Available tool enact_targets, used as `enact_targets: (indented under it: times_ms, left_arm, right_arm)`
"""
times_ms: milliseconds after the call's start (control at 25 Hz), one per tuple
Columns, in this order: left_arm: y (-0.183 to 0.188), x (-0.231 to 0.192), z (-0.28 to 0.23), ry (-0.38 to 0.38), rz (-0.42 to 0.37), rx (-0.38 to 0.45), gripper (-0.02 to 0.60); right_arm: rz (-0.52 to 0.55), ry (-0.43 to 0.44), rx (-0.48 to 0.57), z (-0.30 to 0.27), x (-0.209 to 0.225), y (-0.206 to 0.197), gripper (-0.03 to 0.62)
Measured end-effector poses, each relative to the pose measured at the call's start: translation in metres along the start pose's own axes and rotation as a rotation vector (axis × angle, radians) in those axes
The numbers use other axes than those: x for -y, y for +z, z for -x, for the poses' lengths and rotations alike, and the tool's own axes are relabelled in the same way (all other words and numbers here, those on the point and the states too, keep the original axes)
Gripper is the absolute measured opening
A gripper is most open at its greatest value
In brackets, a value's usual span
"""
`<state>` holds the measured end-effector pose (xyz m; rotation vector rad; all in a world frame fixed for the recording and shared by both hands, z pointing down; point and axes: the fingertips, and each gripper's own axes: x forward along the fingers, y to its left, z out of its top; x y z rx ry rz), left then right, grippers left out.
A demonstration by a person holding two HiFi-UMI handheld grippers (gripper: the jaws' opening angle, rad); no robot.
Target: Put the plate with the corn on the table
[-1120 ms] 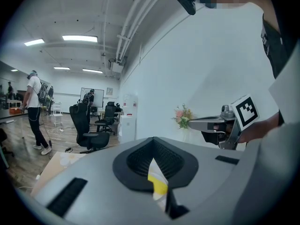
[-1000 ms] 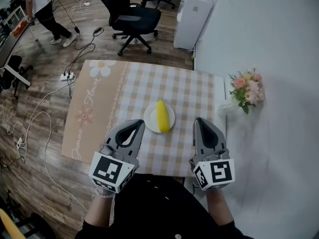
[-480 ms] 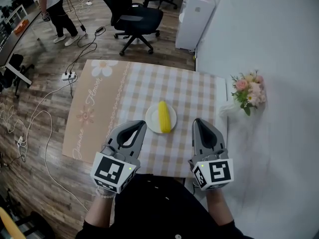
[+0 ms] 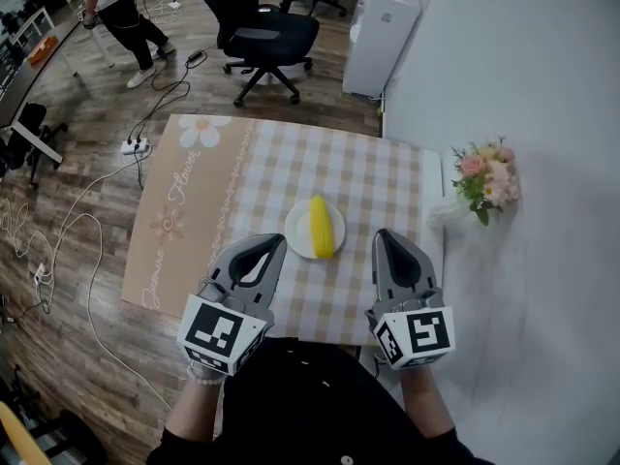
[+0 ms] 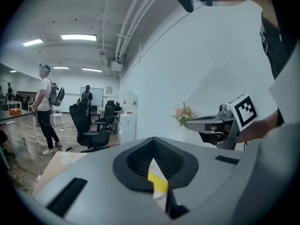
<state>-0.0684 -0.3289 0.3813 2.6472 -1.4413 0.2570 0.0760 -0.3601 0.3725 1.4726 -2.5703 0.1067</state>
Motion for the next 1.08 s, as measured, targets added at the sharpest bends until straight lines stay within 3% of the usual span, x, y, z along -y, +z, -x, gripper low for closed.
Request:
enact_targets:
  times_ms: [1080]
  left_arm:
    - [-0.0026, -0.0043, -0.0037, -0.001, 0.017, -0.003, 0.012]
  right_arm:
    - [0.004, 0.009, -0.012, -0.0055, -0.0022, -0.0016, 0.04]
